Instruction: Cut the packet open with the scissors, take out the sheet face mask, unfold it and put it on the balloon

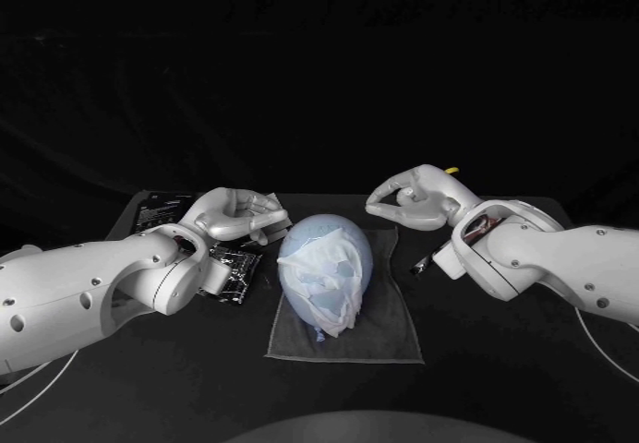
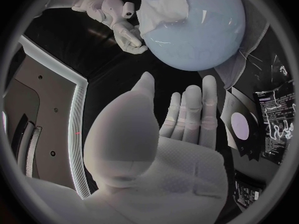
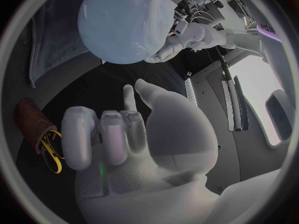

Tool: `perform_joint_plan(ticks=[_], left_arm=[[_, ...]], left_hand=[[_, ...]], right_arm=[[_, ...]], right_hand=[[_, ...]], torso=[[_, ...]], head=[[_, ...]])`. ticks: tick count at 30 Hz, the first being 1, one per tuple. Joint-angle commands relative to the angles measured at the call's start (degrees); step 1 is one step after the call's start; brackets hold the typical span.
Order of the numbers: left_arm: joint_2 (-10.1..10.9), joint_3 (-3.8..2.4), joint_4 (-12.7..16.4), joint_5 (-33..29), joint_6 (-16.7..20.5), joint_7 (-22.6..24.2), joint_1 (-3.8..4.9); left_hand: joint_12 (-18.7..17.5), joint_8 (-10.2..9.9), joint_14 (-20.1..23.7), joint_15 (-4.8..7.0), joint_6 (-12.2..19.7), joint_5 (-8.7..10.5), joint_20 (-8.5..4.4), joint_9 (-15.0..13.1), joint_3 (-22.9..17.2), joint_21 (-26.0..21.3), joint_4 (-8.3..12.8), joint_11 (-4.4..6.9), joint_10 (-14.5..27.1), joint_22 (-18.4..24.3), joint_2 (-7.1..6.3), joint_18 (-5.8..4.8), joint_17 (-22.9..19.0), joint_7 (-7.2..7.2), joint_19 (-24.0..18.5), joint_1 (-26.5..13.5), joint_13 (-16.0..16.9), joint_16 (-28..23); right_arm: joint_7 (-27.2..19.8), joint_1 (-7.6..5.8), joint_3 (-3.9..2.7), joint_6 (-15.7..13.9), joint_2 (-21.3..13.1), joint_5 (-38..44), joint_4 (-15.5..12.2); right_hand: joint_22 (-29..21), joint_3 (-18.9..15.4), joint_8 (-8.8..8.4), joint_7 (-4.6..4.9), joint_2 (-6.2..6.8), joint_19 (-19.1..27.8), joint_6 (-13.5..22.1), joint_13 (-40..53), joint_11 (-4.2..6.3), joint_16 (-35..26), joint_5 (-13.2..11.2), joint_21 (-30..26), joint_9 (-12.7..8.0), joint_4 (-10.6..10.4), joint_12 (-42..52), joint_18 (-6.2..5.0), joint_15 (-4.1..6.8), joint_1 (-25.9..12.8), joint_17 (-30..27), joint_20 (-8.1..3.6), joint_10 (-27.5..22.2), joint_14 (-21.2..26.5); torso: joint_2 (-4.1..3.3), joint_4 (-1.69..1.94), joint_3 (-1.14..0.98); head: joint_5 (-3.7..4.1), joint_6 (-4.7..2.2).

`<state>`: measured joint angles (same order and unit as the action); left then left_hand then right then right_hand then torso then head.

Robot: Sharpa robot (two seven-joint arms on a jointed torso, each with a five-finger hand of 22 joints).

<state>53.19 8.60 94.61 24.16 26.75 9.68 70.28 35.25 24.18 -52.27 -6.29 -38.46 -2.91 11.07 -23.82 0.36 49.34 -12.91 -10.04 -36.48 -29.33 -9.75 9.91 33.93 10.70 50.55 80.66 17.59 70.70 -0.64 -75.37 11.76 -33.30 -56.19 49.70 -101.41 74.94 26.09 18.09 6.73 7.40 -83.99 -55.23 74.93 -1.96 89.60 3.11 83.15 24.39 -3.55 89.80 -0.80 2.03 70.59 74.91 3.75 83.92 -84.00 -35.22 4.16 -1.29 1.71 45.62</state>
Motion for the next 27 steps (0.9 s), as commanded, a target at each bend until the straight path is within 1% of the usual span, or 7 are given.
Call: perform_joint_plan(ticks=[1, 4, 7, 11, 14, 19, 27], left_arm=[[-0.2, -0.09, 0.4, 10.2, -3.5, 3.5, 0.01], [-0.5, -0.11, 0.4, 15.0, -4.3, 3.2, 0.0], [-0.9, -0.13, 0.3, 19.8, -5.0, 2.5, -0.02], [-1.3, -0.14, 0.3, 26.2, -6.0, 1.0, -0.03], [-1.5, -0.16, 0.2, 29.5, -6.6, -0.1, -0.04], [-1.6, -0.19, 0.4, 31.9, -6.8, -1.0, -0.04], [-1.6, -0.32, 0.9, 32.9, -6.8, -1.3, -0.04]], left_hand=[[-1.4, 0.8, 1.4, -0.48, 1.9, 0.05, 0.72, 0.4, 6.5, -1.2, -4.1, -0.72, 2.9, 0.8, -1.96, 0.51, -1.3, 3.13, -0.2, 3.8, -1.8, -0.2], [-2.7, 1.4, 2.3, -1.04, 3.8, -0.22, 1.19, 0.7, 9.9, -2.0, -4.5, -1.32, 5.7, 1.4, -5.16, 0.5, -2.3, 3.55, -0.3, 4.0, -3.2, 0.0], [-3.2, 1.8, 2.4, -1.26, 4.7, -0.25, 1.4, 0.8, 11.3, -2.1, -4.4, -1.58, 6.9, 1.5, -6.81, 0.53, -2.6, 3.71, -0.1, 3.5, -3.8, 0.5], [-3.2, 2.1, 1.9, -1.33, 5.3, -0.17, 1.47, 0.8, 12.0, -1.4, -4.4, -1.68, 7.2, 1.2, -7.45, 0.57, -2.5, 3.82, 0.8, 2.8, -4.1, 1.8], [-3.1, 2.4, 1.5, -1.34, 6.0, -0.12, 1.48, 0.8, 12.5, -0.6, -4.4, -1.68, 7.6, 0.8, -7.73, 0.58, -2.4, 3.81, 1.3, 1.2, -4.3, 3.0], [-2.7, 3.0, 1.1, -1.38, 6.3, -0.11, 1.49, 0.8, 12.4, 0.3, -4.4, -1.74, 7.4, 0.3, -7.79, 0.57, -2.3, 3.97, 1.7, -0.1, -4.4, 4.5], [-2.3, 3.6, 1.1, -1.45, 6.9, -0.12, 1.52, 0.7, 12.5, 1.0, -4.4, -1.84, 7.8, -0.1, -7.81, 0.55, -2.5, 4.13, 1.8, -0.2, -4.5, 5.6]], right_arm=[[-1.3, 1.1, 0.09, 1.1, -1.6, 1.4, -1.9], [-0.9, 2.24, 0.14, 0.4, -2.7, 1.8, -3.2], [-0.4, 3.15, 0.17, -0.2, -3.2, 2.1, -3.9], [0.2, 4.13, 0.19, -0.4, -3.6, 2.8, -4.6], [0.6, 4.6, 0.2, -0.5, -3.7, 3.3, -5.0], [0.8, 5.09, 0.2, -0.8, -3.8, 3.9, -5.3], [0.8, 5.5, 0.2, -0.9, -3.5, 4.9, -5.9]], right_hand=[[13.1, -0.2, -0.4, 0.13, 0.18, -3.4, 0.2, 15.1, -0.33, 0.4, -0.1, 0.3, -0.1, 0.6, 0.2, -0.63, -0.52, 0.9, 15.1, 0.62, 6.1, -6.0], [13.2, -0.1, -0.48, 0.14, 0.2, -3.4, 0.1, 15.1, -0.34, 0.4, -0.1, 0.4, -0.2, 0.8, 0.2, -0.61, -0.55, 1.2, 15.1, 0.66, 6.1, -6.0], [13.1, -0.1, -0.48, 0.14, 0.19, -3.4, 0.1, 15.1, -0.34, 0.4, -0.1, 0.3, -0.2, 0.9, 0.2, -0.62, -0.55, 1.2, 15.1, 0.66, 6.1, -6.0], [13.1, -0.1, -0.6, 0.2, 0.34, -3.4, 0.1, 15.1, -0.38, 0.4, -0.1, 0.2, -0.3, 1.0, 0.2, -0.65, -0.57, 1.3, 15.1, 0.69, 6.1, -6.0], [13.1, -0.7, -1.09, 0.48, 1.03, -3.3, 0.4, 15.1, -0.62, 0.4, -0.1, 0.1, -0.6, 1.0, 0.2, -0.67, -0.74, 0.8, 15.1, 0.82, 6.1, -6.0], [13.1, -1.6, -1.68, 0.76, 1.8, -3.3, 0.7, 15.1, -0.89, 0.4, -0.1, 0.0, -0.9, 0.8, 0.2, -0.68, -0.98, 0.0, 15.1, 1.03, 6.1, -6.0], [13.1, -1.9, -1.73, 0.75, 1.99, -3.3, 0.5, 15.1, -0.91, 0.4, -0.1, 0.1, -1.0, 0.7, 0.2, -0.68, -1.03, -0.1, 15.1, 1.09, 6.1, -6.0]], torso=[[-0.06, -0.02, -0.06], [-0.09, -0.06, -0.06], [-0.11, -0.07, -0.09], [-0.14, 0.01, -0.06], [-0.11, 0.1, 0.0], [-0.1, 0.16, 0.06], [-0.04, 0.21, 0.07]], head=[[0.6, 0.27], [0.83, 0.45], [0.99, 0.63], [1.16, 0.91], [1.26, 1.03], [1.42, 1.15], [1.43, 1.23]])
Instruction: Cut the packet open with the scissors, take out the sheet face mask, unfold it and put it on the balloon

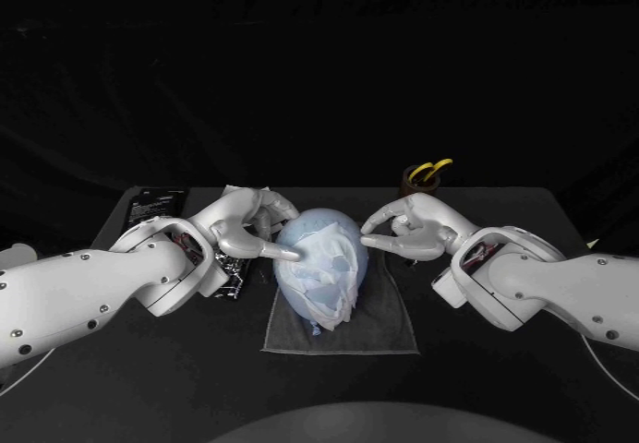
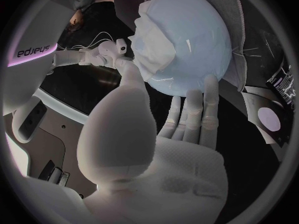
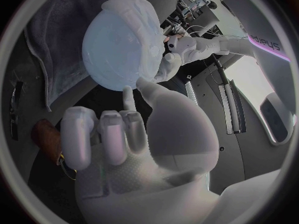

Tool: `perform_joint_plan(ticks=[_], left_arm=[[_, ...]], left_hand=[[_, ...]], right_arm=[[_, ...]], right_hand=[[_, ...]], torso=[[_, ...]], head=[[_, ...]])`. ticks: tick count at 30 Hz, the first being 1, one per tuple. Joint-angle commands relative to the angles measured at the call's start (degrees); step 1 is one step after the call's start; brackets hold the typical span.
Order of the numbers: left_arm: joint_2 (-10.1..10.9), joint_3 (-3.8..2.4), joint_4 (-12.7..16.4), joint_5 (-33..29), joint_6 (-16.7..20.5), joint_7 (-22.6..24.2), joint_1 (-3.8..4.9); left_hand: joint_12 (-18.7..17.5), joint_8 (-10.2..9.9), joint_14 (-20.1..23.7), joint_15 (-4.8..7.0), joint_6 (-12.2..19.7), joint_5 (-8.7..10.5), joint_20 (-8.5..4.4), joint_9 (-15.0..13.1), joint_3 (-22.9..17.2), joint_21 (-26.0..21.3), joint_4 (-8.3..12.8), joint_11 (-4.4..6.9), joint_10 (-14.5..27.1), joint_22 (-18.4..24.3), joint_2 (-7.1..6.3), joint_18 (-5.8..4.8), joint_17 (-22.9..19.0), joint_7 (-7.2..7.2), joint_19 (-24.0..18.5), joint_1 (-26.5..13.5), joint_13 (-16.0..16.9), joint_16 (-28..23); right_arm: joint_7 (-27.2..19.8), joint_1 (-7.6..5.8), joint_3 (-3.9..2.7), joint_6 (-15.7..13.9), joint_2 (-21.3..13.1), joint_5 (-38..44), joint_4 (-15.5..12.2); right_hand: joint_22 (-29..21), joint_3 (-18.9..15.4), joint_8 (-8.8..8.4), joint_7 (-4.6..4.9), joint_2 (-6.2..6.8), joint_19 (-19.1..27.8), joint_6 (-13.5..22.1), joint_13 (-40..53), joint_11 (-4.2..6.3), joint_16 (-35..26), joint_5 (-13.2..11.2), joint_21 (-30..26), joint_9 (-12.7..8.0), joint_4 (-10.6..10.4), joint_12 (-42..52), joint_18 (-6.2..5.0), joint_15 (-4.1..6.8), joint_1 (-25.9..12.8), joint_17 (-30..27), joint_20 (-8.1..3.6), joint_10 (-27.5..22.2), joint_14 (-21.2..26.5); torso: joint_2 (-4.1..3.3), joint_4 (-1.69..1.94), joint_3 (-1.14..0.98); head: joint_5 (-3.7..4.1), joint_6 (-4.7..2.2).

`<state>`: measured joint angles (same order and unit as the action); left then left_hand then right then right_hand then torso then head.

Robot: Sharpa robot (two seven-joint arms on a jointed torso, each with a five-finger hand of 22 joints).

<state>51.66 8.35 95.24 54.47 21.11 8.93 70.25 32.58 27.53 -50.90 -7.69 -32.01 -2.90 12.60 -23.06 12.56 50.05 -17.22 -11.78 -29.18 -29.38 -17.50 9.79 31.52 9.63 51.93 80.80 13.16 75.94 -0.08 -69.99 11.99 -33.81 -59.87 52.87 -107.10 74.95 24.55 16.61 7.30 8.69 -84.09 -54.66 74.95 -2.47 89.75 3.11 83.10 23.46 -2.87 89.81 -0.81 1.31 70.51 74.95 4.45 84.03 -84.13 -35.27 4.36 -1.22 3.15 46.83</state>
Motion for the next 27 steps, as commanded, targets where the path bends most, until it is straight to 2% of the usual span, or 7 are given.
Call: perform_joint_plan(ticks=[1, 7, 14, 19, 24, 26, 27], left_arm=[[0.0, -0.07, 0.3, 2.5, -1.2, -0.6, -0.01], [0.0, -0.12, 0.4, 2.4, -0.7, -1.2, -0.01], [0.2, -0.41, 0.5, 0.4, 1.2, 0.0, -0.01], [1.1, -1.27, 0.9, -6.8, 3.0, 2.9, -0.03], [2.5, -1.89, 1.7, -11.3, 2.2, 3.4, -0.01], [3.0, -2.05, 2.1, -12.1, 1.4, 3.3, 0.0], [3.4, -2.13, 2.3, -12.5, 0.6, 3.0, 0.0]], left_hand=[[0.3, 0.2, -0.2, -0.06, 0.4, -0.13, -0.02, -0.1, 0.3, 0.3, -0.1, -0.1, 0.5, -0.1, -0.06, 0.67, 0.0, 5.2, 0.4, -0.4, -0.1, 0.4], [0.6, 0.7, -0.1, -0.14, 0.7, -0.19, 0.04, -0.2, 0.1, 0.7, -0.1, -0.21, 0.8, -0.3, 0.06, 0.66, -0.2, 5.37, 0.3, 0.4, -0.1, 0.9], [2.3, 2.6, 0.1, -0.28, 1.2, -0.21, 0.22, -0.6, -2.4, 1.7, 0.0, -0.33, 0.9, -1.0, 0.84, 0.71, -0.9, 5.57, 0.0, 4.7, 0.1, 2.2], [5.2, 4.6, -0.3, 0.11, 1.1, -0.09, -0.01, -0.8, -7.8, 2.9, 0.1, 0.16, -0.9, -1.6, 3.11, 0.8, -2.0, 5.18, -0.1, 6.2, 0.6, 3.3], [7.4, 5.7, -0.4, 0.38, 1.3, 0.0, -0.24, -0.6, -8.6, 3.5, 0.1, 0.47, -2.0, -1.9, 4.1, 0.8, -3.0, 4.97, -0.3, 6.0, 1.0, 3.8], [9.9, 6.9, -0.7, 0.66, 1.0, 0.01, -0.46, -0.7, -9.2, 4.0, 0.2, 0.86, -3.3, -2.2, 4.98, 0.83, -3.6, 4.68, -0.3, 5.9, 1.8, 4.4], [12.9, 8.8, -1.2, 1.16, 0.1, 0.13, -0.81, -1.0, -9.6, 4.5, 0.2, 1.31, -4.4, -2.5, 5.77, 0.82, -3.9, 4.15, -0.2, 5.8, 3.0, 5.4]], right_arm=[[0.2, 0.18, -0.03, -0.4, 0.2, 2.0, -0.3], [0.1, 0.32, -0.03, -0.9, 0.3, 3.2, -0.8], [-0.8, 0.37, -0.03, -3.3, -0.4, 4.8, -1.8], [-0.8, 0.38, -0.04, -4.1, -1.0, 6.7, -2.4], [0.1, 0.38, -0.04, -3.4, -1.2, 8.3, -2.7], [0.8, 0.38, -0.04, -3.2, -1.1, 9.2, -2.6], [1.5, 0.38, -0.04, -3.1, -0.9, 10.0, -2.5]], right_hand=[[13.1, -0.4, -0.24, 0.18, 0.7, -3.2, 0.0, 15.0, -0.4, 0.3, -0.1, 0.1, -0.1, 0.1, 0.2, -0.67, -0.31, 0.0, 15.1, 0.39, 6.0, -5.9], [13.0, -0.6, -0.25, 0.16, 0.87, -3.2, -0.2, 15.0, -0.4, 0.3, -0.1, 0.1, -0.1, 0.0, 0.2, -0.68, -0.32, -0.1, 15.1, 0.41, 6.0, -5.9], [13.2, -0.9, -0.04, -0.09, 0.91, -3.4, -0.9, 15.0, -0.23, 0.3, -0.1, 0.6, -0.1, 0.1, 0.2, -0.58, -0.24, 0.0, 15.1, 0.43, 6.0, -5.9], [13.3, -0.9, 0.0, -0.19, 0.87, -3.6, -1.1, 15.0, -0.14, 0.3, -0.1, 1.0, -0.1, 0.3, 0.2, -0.49, -0.18, 0.2, 15.1, 0.41, 6.0, -5.9], [13.3, -1.0, 0.01, -0.21, 1.04, -3.6, -1.2, 15.0, -0.11, 0.3, -0.1, 1.0, -0.1, 0.3, 0.2, -0.5, -0.14, 0.2, 15.1, 0.39, 6.0, -5.9], [13.3, -1.1, 0.01, -0.23, 1.13, -3.6, -1.3, 15.0, -0.09, 0.3, -0.2, 0.9, -0.1, 0.3, 0.2, -0.51, -0.12, 0.2, 15.1, 0.38, 6.0, -5.9], [13.3, -1.3, 0.05, -0.26, 1.21, -3.6, -1.4, 15.0, -0.07, 0.3, -0.2, 0.9, -0.1, 0.3, 0.2, -0.52, -0.1, 0.1, 15.1, 0.37, 6.0, -5.9]], torso=[[0.02, -0.01, -0.01], [0.01, -0.06, -0.03], [0.06, -0.09, -0.06], [0.09, -0.11, -0.09], [0.15, -0.1, -0.1], [0.16, -0.07, -0.09], [0.15, -0.06, -0.07]], head=[[-0.02, 0.04], [-0.07, 0.14], [0.08, 0.17], [0.06, 0.16], [0.22, 0.05], [0.26, 0.03], [0.28, 0.09]])
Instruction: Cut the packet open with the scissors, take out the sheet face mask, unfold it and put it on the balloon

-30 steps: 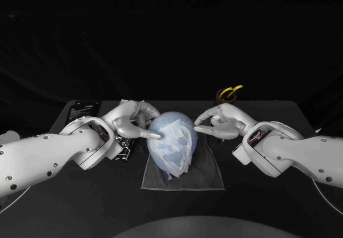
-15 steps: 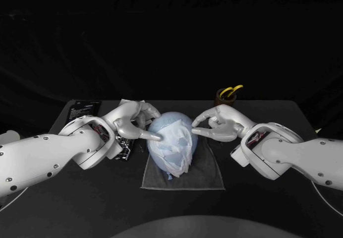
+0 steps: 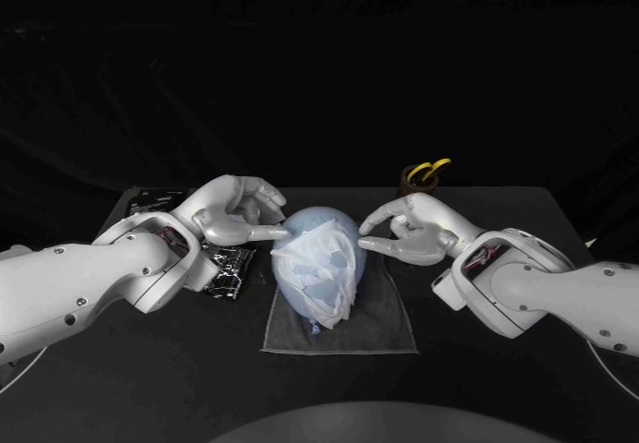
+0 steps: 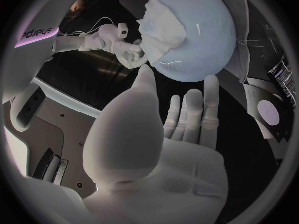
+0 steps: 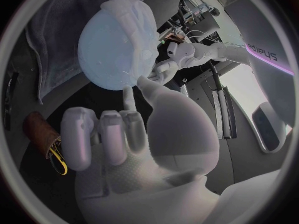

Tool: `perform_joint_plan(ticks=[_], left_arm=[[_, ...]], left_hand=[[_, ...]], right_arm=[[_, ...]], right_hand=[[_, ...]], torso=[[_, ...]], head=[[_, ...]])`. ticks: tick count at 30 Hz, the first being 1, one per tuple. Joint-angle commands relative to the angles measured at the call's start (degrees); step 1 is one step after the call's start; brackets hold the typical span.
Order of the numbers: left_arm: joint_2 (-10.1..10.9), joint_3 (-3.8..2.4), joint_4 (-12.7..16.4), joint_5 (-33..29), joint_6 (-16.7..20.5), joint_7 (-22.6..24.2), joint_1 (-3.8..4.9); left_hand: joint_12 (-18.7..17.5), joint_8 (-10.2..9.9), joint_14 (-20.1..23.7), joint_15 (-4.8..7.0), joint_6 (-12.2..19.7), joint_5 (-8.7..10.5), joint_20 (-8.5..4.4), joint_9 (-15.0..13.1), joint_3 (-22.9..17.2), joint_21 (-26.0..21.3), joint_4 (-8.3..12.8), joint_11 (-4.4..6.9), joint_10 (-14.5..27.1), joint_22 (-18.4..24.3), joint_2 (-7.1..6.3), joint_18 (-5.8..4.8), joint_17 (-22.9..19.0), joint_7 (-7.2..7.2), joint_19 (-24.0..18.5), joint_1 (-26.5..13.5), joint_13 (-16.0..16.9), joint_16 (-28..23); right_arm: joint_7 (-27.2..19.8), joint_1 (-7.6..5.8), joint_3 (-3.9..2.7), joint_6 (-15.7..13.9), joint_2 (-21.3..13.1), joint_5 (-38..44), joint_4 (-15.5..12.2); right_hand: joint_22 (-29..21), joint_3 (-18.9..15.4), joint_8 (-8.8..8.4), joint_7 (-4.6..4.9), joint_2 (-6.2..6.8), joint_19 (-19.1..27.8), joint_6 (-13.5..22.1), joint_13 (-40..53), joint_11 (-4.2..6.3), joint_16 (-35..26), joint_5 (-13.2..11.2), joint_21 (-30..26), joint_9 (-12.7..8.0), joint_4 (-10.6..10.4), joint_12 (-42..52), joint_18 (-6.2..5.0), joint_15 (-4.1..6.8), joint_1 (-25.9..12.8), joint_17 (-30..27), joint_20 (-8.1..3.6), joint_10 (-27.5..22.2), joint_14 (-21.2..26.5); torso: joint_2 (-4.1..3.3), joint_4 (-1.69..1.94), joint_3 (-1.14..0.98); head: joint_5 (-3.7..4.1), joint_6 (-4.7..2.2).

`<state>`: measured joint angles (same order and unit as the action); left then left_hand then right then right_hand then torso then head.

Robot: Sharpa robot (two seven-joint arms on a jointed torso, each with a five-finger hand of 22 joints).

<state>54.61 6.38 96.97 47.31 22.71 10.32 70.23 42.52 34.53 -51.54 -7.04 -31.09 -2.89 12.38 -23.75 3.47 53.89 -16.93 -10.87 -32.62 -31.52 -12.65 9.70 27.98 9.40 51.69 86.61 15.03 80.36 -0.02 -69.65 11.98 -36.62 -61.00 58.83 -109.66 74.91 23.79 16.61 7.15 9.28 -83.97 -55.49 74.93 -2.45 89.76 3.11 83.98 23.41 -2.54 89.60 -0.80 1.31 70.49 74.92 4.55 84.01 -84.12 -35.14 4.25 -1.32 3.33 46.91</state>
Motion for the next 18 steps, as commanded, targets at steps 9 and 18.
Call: perform_joint_plan(ticks=[9, 18], left_arm=[[2.1, -0.29, 1.7, -2.9, -5.7, 0.2, 0.02], [2.6, -0.29, 2.2, 0.5, -8.1, -0.6, 0.01]], left_hand=[[17.1, 12.0, -15.5, 3.4, -6.0, 0.16, -3.25, -2.8, -0.7, 4.2, 0.4, 3.75, -6.2, -1.9, 3.87, 1.01, 18.5, 1.19, 2.7, 0.8, 6.9, 6.9], [23.6, 18.9, -23.5, 6.0, -10.0, 0.15, -5.6, -5.8, 0.2, 9.3, 0.5, 6.6, -10.7, -8.0, 5.04, 0.02, 29.8, -1.72, 7.9, 2.2, 9.6, 8.1]], right_arm=[[4.9, 0.19, -0.03, -0.8, 1.5, 8.4, 0.5], [6.5, 0.52, -0.03, -1.5, 2.9, 11.2, 0.8]], right_hand=[[13.3, -0.9, 0.0, -0.13, 0.95, -3.6, -0.6, 15.1, -0.05, 0.2, -0.2, 0.0, -0.1, 0.0, 0.4, -0.54, -0.05, 0.0, 15.1, 0.23, 6.0, -5.9], [13.2, -1.2, -0.19, -0.07, 1.28, -3.6, -0.4, 15.1, -0.08, 0.2, -0.2, -0.3, -0.2, -0.1, 0.4, -0.58, -0.04, -0.2, 15.1, 0.2, 6.0, -5.9]], torso=[[-0.12, 0.07, 0.09], [-0.12, 0.1, 0.08]], head=[[0.51, -0.04], [0.31, -0.01]])
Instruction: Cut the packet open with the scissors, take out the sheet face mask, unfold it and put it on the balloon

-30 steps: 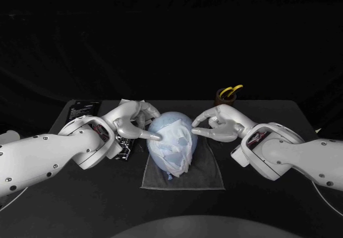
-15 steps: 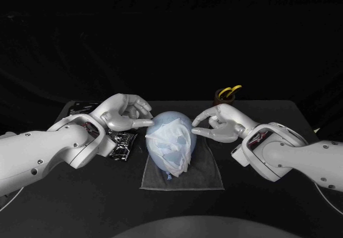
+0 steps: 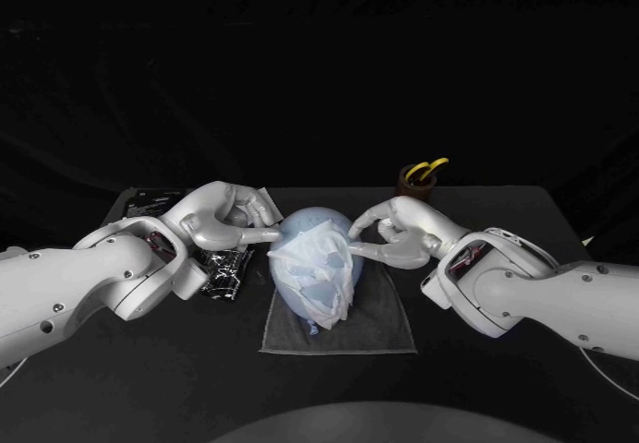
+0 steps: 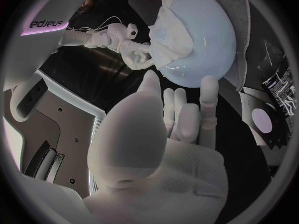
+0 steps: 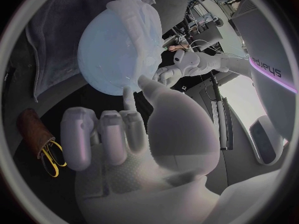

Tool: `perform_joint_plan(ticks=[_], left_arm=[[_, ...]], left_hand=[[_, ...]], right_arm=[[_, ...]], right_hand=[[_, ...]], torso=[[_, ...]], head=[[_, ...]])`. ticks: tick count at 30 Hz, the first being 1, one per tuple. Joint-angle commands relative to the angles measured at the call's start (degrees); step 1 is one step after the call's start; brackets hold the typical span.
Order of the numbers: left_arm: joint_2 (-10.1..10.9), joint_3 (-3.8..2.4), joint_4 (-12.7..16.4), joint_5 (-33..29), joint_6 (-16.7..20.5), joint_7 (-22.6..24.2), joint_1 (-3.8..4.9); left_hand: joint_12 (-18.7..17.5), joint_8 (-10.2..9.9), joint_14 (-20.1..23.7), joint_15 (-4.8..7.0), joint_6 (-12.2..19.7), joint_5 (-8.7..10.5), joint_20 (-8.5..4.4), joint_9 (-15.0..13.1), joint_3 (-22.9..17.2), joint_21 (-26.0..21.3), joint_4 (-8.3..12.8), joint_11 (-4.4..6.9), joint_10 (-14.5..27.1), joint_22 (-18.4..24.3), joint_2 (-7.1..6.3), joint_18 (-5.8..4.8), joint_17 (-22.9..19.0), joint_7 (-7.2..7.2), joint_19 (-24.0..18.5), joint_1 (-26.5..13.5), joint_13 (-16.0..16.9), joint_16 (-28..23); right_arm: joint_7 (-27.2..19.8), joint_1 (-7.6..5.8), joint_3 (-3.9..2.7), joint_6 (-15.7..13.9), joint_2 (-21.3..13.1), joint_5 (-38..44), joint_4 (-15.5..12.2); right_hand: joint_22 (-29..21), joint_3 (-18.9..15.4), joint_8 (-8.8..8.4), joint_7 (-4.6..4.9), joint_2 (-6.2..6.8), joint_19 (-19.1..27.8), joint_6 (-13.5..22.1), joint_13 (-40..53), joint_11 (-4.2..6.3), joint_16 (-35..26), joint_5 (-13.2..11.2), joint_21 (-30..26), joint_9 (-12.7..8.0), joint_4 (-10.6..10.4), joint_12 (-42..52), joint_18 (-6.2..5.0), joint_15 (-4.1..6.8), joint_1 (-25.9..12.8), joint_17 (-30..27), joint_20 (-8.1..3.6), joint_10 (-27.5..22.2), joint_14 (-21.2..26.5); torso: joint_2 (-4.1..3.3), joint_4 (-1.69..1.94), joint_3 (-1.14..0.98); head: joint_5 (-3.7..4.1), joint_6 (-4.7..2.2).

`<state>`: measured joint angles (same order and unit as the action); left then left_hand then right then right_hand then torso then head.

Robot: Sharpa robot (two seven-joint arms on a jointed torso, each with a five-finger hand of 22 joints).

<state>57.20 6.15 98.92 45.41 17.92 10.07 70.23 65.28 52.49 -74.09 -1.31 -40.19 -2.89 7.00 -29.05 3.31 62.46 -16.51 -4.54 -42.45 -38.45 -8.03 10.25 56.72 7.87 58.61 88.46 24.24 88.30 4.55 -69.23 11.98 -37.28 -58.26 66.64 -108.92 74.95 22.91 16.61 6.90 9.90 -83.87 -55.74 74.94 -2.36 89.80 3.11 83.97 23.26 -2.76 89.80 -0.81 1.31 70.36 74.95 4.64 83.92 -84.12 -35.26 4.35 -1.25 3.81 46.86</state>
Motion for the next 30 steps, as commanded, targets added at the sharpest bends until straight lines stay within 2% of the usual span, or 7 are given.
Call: perform_joint_plan(ticks=[1, 11, 22, 26, 30], left_arm=[[0.0, -0.05, 0.3, 2.9, -3.6, -0.4, 0.0], [-0.7, 0.0, -0.1, 5.7, -4.0, -1.2, -0.03], [-1.9, 0.16, -0.8, 10.5, -3.1, -2.5, -0.16], [-2.3, 0.18, -0.9, 12.8, -2.4, -3.0, -0.2], [-2.6, 0.19, -0.9, 14.3, -2.0, -3.6, -0.23]], left_hand=[[1.3, 1.7, -1.4, 0.57, -1.3, 0.15, -0.48, -0.9, 0.5, 1.2, 0.0, 0.6, -1.4, -1.7, 0.55, -0.64, 1.8, -0.55, 1.4, 0.5, 0.6, 0.2], [2.5, 3.3, -3.1, 1.44, -1.8, 0.14, -1.36, -1.8, 0.9, 2.7, 0.0, 1.49, -2.3, -4.0, 1.13, -1.09, 4.4, -1.42, 3.1, 1.0, 1.3, 0.2], [3.3, 4.4, -4.3, 2.0, -2.3, 0.14, -1.9, -2.5, 1.0, 4.0, 0.0, 2.07, -3.1, -5.9, 1.65, -1.44, 6.4, -2.01, 4.5, 2.0, 1.7, 0.3], [3.7, 4.8, -4.9, 2.19, -2.5, 0.14, -2.08, -2.8, 1.0, 4.6, 0.0, 2.27, -3.4, -6.9, 1.77, -1.62, 7.6, -2.21, 5.2, 2.3, 1.9, 0.4], [4.0, 5.1, -5.5, 2.36, -2.7, 0.13, -2.25, -3.0, 1.1, 5.1, 0.0, 2.46, -3.7, -7.6, 1.9, -1.75, 8.8, -2.4, 5.7, 2.7, 2.1, 0.4]], right_arm=[[2.0, 0.13, -0.03, -0.8, 0.3, 3.6, 0.1], [2.4, 0.54, -0.03, 0.5, 0.7, 5.2, 0.5], [2.4, 0.82, -0.03, 1.0, 1.3, 5.4, 0.6], [2.3, 0.85, -0.03, 0.7, 1.4, 5.4, 0.6], [2.1, 0.87, -0.03, 0.2, 1.6, 5.5, 0.7]], right_hand=[[13.2, -0.4, -0.2, 0.18, 0.68, -3.7, -0.2, 15.1, -0.18, 0.2, -0.2, -0.2, -0.1, 0.1, 0.2, -0.57, -0.04, 0.0, 15.1, 0.11, 6.1, -5.9], [13.2, -0.4, -0.17, 0.1, 0.69, -3.7, -0.3, 15.1, -0.14, 0.2, -0.2, -0.3, -0.1, 0.2, 0.2, -0.58, -0.03, 0.2, 15.1, 0.11, 6.1, -5.9], [13.2, -0.5, -0.03, -0.02, 0.54, -3.7, -0.7, 15.1, -0.04, 0.2, -0.3, -0.2, 0.0, 0.3, 0.2, -0.56, 0.03, 0.4, 15.1, 0.07, 6.1, -5.9], [13.3, -0.3, 0.2, -0.3, -0.01, -3.8, -1.3, 15.1, 0.2, 0.2, -0.3, 0.0, 0.0, 0.6, 0.2, -0.52, 0.21, 1.2, 15.1, -0.05, 6.1, -5.9], [13.3, 0.6, 0.65, -0.82, -1.28, -3.8, -2.5, 15.1, 0.65, 0.2, -0.3, 0.2, 0.2, 1.2, 0.2, -0.49, 0.57, 2.8, 15.1, -0.32, 6.1, -5.9]], torso=[[0.01, 0.0, 0.0], [-0.01, -0.05, -0.06], [-0.03, -0.03, 0.0], [-0.02, 0.0, -0.01], [0.0, -0.01, -0.02]], head=[[-0.23, 0.07], [-0.56, 0.03], [-0.46, 0.22], [-0.5, 0.24], [-0.53, 0.27]])
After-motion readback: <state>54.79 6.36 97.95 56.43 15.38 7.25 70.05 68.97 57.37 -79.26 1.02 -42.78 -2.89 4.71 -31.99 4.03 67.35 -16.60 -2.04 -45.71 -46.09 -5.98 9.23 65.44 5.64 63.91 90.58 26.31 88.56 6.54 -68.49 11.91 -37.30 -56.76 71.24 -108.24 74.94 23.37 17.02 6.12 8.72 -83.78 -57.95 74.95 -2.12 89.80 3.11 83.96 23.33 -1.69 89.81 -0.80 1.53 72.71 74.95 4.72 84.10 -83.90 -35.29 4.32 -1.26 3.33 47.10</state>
